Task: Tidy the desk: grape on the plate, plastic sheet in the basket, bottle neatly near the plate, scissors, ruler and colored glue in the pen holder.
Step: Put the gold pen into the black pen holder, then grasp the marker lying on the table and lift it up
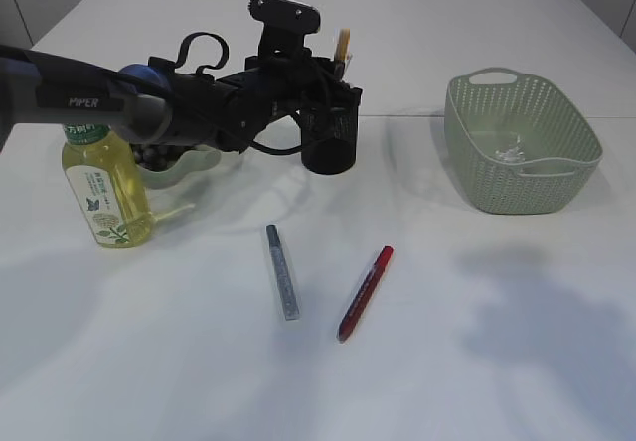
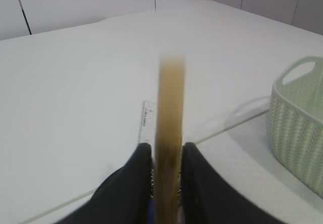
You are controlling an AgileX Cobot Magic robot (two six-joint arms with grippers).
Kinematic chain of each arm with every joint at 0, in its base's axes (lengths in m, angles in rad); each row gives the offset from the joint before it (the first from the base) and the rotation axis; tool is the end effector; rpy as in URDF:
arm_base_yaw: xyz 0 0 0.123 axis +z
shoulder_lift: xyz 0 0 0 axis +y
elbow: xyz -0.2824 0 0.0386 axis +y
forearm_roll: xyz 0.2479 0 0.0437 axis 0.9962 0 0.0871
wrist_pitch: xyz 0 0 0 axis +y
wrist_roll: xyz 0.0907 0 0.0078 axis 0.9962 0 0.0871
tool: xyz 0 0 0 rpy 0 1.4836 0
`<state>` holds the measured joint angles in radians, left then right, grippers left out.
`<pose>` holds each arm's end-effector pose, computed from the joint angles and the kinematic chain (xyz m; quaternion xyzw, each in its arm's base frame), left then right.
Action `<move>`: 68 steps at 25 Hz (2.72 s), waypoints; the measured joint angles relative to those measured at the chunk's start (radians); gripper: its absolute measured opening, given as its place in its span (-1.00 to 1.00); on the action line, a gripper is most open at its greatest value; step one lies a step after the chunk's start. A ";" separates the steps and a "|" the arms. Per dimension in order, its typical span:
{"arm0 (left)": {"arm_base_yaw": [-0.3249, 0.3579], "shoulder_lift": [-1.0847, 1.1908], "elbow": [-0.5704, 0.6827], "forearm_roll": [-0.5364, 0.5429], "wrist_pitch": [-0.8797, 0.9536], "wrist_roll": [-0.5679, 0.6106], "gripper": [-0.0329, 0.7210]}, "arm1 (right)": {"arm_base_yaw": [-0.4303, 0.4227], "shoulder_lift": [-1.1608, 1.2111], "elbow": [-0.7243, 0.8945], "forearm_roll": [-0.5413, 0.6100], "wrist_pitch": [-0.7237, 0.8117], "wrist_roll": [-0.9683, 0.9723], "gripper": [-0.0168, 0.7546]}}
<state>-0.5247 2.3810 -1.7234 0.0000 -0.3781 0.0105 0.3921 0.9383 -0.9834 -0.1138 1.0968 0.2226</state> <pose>0.4703 -0.2722 0.1553 0.2041 0.7443 -0.1617 0.6151 0.1528 0.0532 0.3541 -0.0903 0.9486 0.0368 0.3010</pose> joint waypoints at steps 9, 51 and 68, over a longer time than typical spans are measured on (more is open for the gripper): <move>0.000 0.000 0.000 0.000 0.006 0.000 -0.42 | 0.000 0.000 0.000 0.002 -0.001 0.000 0.31; -0.083 -0.184 -0.010 -0.131 1.449 -0.716 -0.18 | 0.000 0.000 0.000 0.121 0.148 0.012 0.31; -0.083 -0.118 -0.013 -0.128 1.433 -0.799 -0.18 | 0.000 0.000 0.000 0.160 0.150 -0.001 0.31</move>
<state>-0.6079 2.2630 -1.7368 -0.1283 1.0550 -0.7885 0.3921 0.9383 -0.9834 0.0459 1.2471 0.2219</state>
